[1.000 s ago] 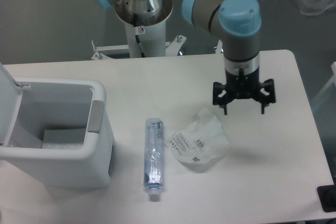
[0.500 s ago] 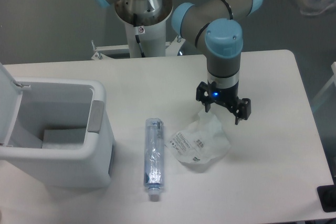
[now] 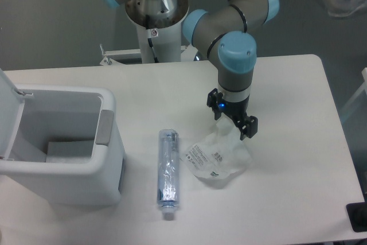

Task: Place the trash in the trash can
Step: 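Move the open gripper down toward the crumpled clear plastic bag, then close the gripper on the plastic bag's labeled edge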

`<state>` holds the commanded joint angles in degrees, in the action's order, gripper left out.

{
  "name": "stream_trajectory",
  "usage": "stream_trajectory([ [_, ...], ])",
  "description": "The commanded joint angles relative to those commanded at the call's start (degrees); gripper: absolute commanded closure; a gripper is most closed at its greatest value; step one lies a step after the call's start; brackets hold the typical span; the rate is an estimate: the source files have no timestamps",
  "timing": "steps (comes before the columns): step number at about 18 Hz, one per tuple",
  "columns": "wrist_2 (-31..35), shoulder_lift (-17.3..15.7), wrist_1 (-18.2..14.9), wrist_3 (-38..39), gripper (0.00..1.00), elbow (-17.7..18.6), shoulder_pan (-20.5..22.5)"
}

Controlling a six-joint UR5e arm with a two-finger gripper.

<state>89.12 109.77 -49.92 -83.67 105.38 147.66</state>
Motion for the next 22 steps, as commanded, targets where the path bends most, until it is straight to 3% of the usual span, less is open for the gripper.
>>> stream_trajectory([
  [12,-1.9,5.5,0.8,-0.2,0.0,-0.7,-0.8],
  [22,-1.9,7.4,1.8,-0.2,0.0,-1.2,-0.9],
])
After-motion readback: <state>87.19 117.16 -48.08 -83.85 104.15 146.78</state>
